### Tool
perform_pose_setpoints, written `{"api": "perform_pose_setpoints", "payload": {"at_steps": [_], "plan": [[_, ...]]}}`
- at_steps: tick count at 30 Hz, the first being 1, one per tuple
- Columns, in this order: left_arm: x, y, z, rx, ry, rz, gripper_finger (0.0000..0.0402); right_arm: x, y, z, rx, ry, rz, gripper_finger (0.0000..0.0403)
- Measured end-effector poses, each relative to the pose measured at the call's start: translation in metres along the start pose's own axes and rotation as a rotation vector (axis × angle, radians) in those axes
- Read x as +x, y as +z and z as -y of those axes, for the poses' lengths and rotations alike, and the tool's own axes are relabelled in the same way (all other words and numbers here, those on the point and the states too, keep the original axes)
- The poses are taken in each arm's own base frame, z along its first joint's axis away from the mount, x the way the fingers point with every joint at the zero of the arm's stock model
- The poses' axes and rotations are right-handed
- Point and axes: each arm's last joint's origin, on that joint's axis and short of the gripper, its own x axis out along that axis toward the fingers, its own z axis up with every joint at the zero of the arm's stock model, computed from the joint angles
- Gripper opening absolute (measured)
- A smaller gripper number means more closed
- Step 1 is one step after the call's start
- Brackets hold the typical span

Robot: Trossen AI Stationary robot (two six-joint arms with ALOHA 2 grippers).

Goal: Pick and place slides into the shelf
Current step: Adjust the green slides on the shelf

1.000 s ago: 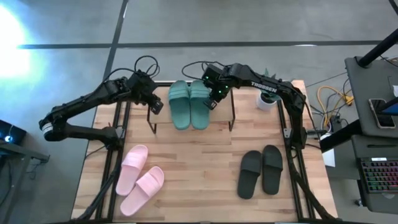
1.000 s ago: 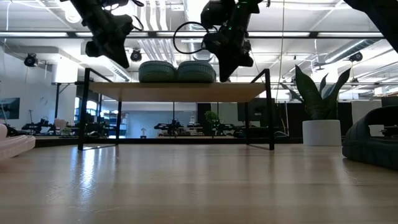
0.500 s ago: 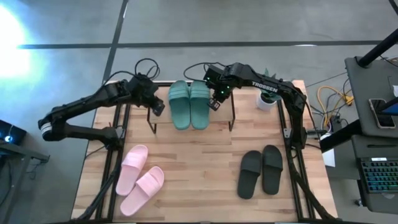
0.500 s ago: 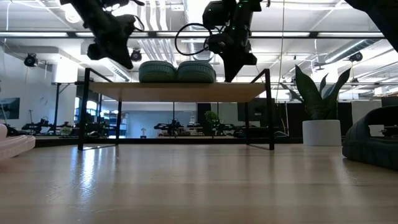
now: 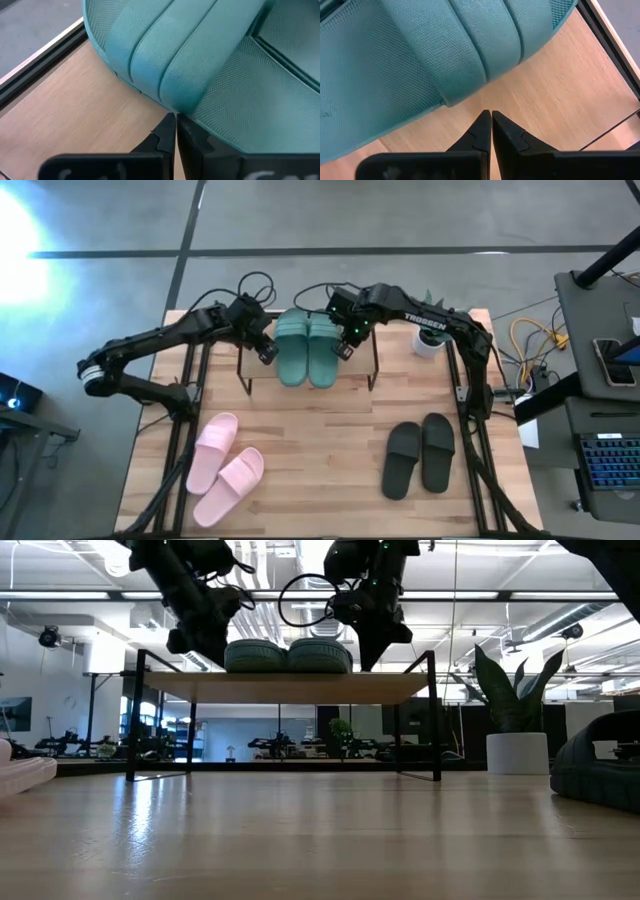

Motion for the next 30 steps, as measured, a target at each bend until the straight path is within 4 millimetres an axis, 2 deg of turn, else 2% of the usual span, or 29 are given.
{"api": "perform_pose_setpoints", "payload": {"at_steps": [4, 9, 15, 18, 22, 26, 30], "plan": [[-0.011, -0.001, 0.000, 0.001, -0.002, 0.016, 0.0002, 0.000, 0.000, 0.000, 0.000, -0.009, 0.003, 0.0009], [-0.041, -0.010, -0.003, -0.001, 0.053, 0.040, 0.0002, -0.002, -0.003, 0.000, -0.011, -0.010, -0.020, 0.0009], [-0.069, -0.023, -0.006, -0.036, 0.042, 0.085, 0.0002, -0.003, -0.017, -0.016, -0.102, 0.006, -0.117, 0.0009], [-0.077, -0.026, -0.006, -0.038, 0.037, 0.107, 0.0002, -0.004, -0.018, -0.030, -0.204, 0.032, -0.096, 0.0008], [-0.084, -0.028, -0.007, -0.039, 0.030, 0.135, 0.0002, -0.003, -0.010, -0.039, -0.270, 0.029, 0.024, 0.0008], [-0.088, -0.030, -0.007, -0.040, 0.027, 0.148, 0.0002, -0.003, -0.001, -0.034, -0.276, -0.010, 0.101, 0.0008], [-0.090, -0.030, -0.007, -0.041, 0.024, 0.156, 0.0002, -0.002, -0.003, -0.026, -0.279, -0.054, 0.063, 0.0008]]}}
